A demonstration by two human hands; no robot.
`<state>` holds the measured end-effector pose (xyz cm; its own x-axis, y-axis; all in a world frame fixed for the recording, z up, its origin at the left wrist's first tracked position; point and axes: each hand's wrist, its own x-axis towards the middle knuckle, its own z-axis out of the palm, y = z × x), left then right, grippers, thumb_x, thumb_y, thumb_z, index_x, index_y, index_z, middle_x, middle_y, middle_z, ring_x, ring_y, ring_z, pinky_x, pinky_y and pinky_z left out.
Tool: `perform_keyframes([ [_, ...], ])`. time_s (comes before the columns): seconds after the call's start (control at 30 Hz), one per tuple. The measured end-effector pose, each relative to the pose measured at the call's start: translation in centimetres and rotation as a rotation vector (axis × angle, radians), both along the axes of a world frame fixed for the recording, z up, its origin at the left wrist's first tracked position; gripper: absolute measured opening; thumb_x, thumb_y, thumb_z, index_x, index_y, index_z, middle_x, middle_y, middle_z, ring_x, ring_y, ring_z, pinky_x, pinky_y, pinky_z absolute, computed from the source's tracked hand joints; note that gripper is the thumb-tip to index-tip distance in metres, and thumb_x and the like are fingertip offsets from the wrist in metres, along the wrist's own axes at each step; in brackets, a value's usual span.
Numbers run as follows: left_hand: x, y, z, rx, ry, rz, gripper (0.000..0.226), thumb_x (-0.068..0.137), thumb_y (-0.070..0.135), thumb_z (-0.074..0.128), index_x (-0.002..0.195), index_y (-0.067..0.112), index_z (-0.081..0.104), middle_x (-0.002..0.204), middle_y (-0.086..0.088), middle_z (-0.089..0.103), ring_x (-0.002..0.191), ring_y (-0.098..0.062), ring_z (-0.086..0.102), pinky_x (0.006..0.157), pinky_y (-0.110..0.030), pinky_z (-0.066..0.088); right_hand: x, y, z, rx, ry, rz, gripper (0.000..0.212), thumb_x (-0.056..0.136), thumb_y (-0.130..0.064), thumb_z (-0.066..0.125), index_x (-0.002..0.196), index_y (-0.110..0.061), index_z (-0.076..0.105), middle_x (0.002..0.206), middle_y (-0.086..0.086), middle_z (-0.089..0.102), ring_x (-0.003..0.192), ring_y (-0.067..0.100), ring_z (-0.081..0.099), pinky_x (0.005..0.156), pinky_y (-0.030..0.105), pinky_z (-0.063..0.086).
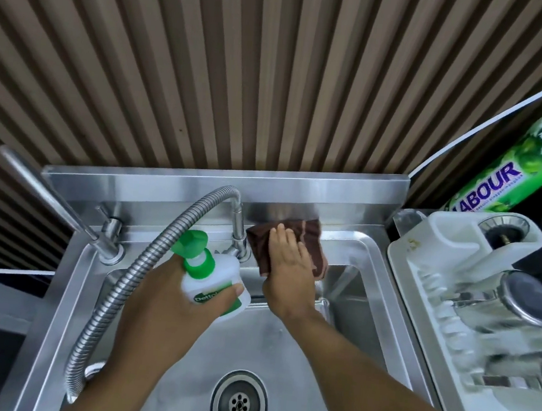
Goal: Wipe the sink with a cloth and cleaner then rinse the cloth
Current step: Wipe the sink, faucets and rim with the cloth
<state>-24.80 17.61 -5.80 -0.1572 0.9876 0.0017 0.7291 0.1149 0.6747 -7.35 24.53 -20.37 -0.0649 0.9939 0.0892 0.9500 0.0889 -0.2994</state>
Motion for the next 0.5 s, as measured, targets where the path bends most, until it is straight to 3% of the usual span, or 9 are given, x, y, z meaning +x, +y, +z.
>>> perform_keyframes([
  [0.1,0.0,-0.1,0.0,0.002,0.038,0.001,0.047,0.065,0.052,0.087,0.070,0.041,0.041,0.066,0.026,0.049,0.060,0.013,0.041,0.056,-0.003,0.026,-0.8,0.1,-0.2,-0.018,-0.030,0.187,0.091,0.070,-0.022,0.077,0.152,-0.011,0.039,0.157,0.006,0.041,0.145,0.026,0.037,0.120,0.044,0.026],
  [0.2,-0.2,0.0,-0.2,-0.020,0.027,0.009,0.043,0.065,0.054,0.085,0.079,0.037,0.048,0.072,0.026,0.050,0.067,-0.004,0.046,0.059,-0.013,0.031,0.7,-0.7,-0.7,0.019,-0.073,0.238,0.082,0.074,-0.018,0.069,0.150,-0.011,0.042,0.155,0.004,0.044,0.143,0.024,0.040,0.122,0.041,0.023],
  [0.27,-0.4,0.3,-0.4,-0.046,0.022,0.020,0.044,0.065,0.057,0.083,0.085,0.033,0.052,0.076,0.026,0.051,0.077,-0.013,0.048,0.066,-0.027,0.034,2.2,-1.9,-1.0,0.029,-0.135,0.167,0.076,0.080,-0.017,0.057,0.153,-0.009,0.037,0.157,0.007,0.040,0.145,0.027,0.036,0.123,0.043,0.020],
  [0.4,-0.5,0.4,-0.4,-0.056,0.007,0.021,0.044,0.065,0.058,0.082,0.086,0.033,0.053,0.077,0.025,0.053,0.077,-0.012,0.048,0.064,-0.027,0.032,5.1,-1.6,-0.2,-0.120,-0.190,-0.148,0.090,0.091,-0.026,0.057,0.159,-0.002,0.003,0.167,0.017,0.006,0.154,0.033,0.007,0.125,0.047,0.005],
  [0.5,-0.5,0.4,-0.4,-0.051,-0.020,0.016,0.042,0.066,0.057,0.083,0.085,0.035,0.053,0.077,0.026,0.054,0.073,-0.008,0.048,0.061,-0.023,0.033,5.6,0.7,1.6,-0.234,-0.083,-0.363,0.086,0.097,-0.036,0.046,0.157,0.000,-0.004,0.167,0.018,-0.006,0.154,0.033,-0.002,0.124,0.046,0.001],
])
